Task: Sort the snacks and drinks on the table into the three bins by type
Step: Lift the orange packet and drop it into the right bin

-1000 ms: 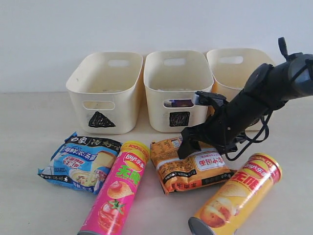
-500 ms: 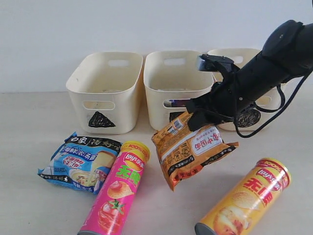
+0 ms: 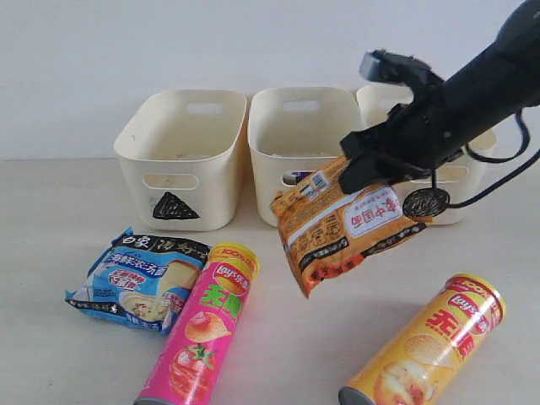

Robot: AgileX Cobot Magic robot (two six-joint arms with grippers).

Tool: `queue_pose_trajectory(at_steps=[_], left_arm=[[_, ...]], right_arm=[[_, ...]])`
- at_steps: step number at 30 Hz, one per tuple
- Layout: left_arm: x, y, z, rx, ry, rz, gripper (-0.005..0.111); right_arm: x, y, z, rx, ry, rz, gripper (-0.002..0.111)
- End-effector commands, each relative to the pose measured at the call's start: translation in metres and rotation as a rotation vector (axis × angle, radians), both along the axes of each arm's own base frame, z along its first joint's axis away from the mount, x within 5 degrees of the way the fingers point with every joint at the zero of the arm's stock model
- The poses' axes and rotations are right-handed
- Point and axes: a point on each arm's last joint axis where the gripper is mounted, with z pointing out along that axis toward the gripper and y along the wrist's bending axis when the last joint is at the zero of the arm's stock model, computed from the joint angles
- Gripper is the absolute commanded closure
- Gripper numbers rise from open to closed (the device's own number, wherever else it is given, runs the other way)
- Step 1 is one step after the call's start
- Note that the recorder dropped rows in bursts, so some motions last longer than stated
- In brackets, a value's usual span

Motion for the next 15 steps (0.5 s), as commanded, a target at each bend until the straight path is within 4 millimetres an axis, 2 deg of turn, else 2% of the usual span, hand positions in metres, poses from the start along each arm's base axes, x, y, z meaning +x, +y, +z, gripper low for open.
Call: queue_pose_trajectory(at_steps=[1, 7, 10, 12, 15], left_arm=[[0.0, 0.0, 0.002, -0.007, -0.012, 0.001, 0.102], [0.0, 0.0, 0.002, -0.007, -0.012, 0.001, 0.102], [0.0, 0.0, 0.002, -0.007, -0.012, 0.001, 0.102], [0.0, 0.0, 0.002, -0.007, -0.012, 0.001, 0.102], [0.0, 0.0, 0.002, -0.007, -0.012, 0.001, 0.102]], right_arm=[[-0.004, -0.028, 0.035, 0.083, -0.023, -0.04, 0.108], [0.002, -0.068, 0.079, 0.236, -0.088, -0.117, 0.108], [0.01, -0.088, 0.102, 0.286, -0.174, -0.188, 0.108], [0.016, -0.098, 0.113, 0.299, -0.226, -0.226, 0.108], [0.031, -0.109, 0.116, 0.297, -0.266, -0.285, 0.108]])
